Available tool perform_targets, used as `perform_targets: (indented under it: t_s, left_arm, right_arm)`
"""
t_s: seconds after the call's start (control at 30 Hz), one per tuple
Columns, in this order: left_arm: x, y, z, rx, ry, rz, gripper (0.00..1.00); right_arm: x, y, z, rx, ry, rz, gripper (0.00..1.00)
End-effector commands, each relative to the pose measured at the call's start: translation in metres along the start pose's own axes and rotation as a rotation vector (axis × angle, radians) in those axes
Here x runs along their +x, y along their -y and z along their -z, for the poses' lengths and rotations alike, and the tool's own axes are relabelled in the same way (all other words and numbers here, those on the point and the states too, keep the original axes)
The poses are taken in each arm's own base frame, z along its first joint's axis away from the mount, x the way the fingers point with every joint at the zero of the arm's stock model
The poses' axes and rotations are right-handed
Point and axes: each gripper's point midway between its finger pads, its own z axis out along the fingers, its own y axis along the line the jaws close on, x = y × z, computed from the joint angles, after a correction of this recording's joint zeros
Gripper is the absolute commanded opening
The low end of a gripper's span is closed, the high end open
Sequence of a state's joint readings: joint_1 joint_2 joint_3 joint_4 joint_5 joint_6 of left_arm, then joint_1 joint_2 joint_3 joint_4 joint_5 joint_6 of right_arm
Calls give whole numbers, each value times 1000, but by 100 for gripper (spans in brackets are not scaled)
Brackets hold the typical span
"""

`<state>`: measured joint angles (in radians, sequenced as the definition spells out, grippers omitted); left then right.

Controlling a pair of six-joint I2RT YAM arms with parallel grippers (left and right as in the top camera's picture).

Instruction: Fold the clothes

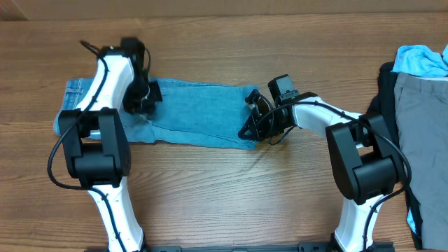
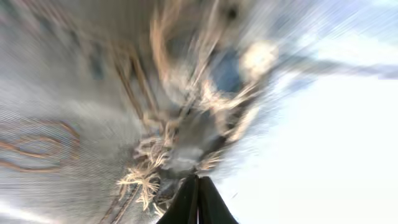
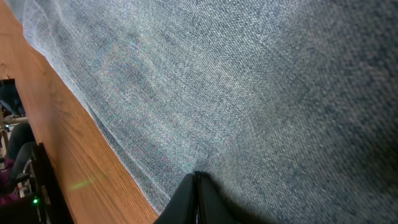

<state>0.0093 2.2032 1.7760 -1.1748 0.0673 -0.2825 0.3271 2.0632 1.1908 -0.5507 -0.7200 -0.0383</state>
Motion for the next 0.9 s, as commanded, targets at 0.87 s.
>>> perform_targets:
  t_s: [0.87]
  left_arm:
    - [9, 26, -63, 58, 76, -61, 4]
  right_arm:
    - [-110, 34, 71, 263, 339, -132, 4]
